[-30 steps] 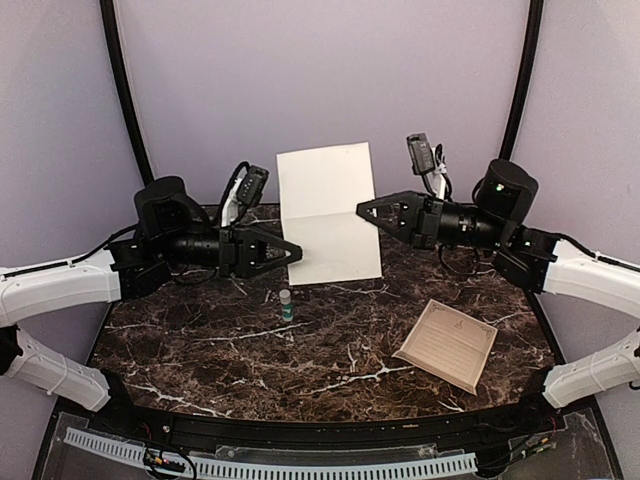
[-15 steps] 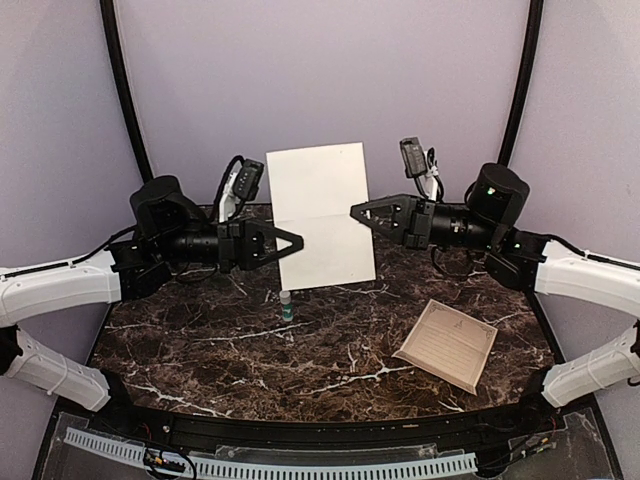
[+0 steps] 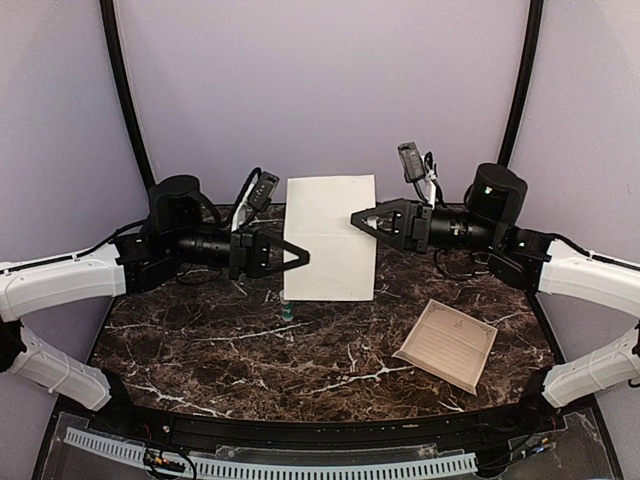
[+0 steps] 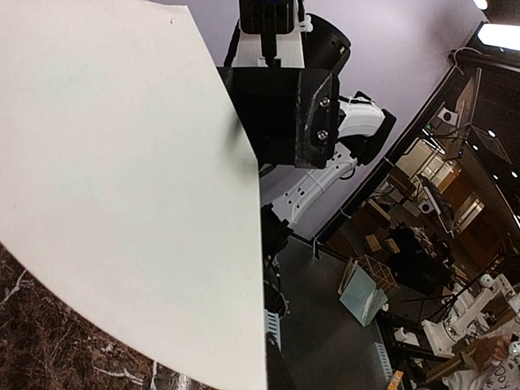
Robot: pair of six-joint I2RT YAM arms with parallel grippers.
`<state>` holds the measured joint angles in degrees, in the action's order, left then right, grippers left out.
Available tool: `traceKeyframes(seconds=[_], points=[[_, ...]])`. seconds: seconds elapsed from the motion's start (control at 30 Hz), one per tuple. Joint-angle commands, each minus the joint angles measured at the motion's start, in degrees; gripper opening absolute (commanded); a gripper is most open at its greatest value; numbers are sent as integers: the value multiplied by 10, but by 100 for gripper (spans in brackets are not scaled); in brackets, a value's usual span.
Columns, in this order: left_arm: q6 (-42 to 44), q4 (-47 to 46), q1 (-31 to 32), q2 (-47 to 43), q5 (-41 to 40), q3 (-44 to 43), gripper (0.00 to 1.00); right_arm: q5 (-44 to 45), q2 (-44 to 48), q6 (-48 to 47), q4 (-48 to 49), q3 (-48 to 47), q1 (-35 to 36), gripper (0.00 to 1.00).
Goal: Place the letter into the envelope and seal it
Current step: Fold the letter.
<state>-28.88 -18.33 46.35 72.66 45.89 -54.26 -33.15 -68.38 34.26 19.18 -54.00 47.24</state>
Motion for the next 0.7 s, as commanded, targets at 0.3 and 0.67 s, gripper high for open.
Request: traceKeyframes(seconds=[0.3, 0.67], points=[[206, 243, -28, 41, 80, -111, 0, 16, -8, -18, -19, -54, -2, 13], [215, 152, -87, 36, 125, -85, 25, 100, -4, 6, -7, -32, -2, 0]])
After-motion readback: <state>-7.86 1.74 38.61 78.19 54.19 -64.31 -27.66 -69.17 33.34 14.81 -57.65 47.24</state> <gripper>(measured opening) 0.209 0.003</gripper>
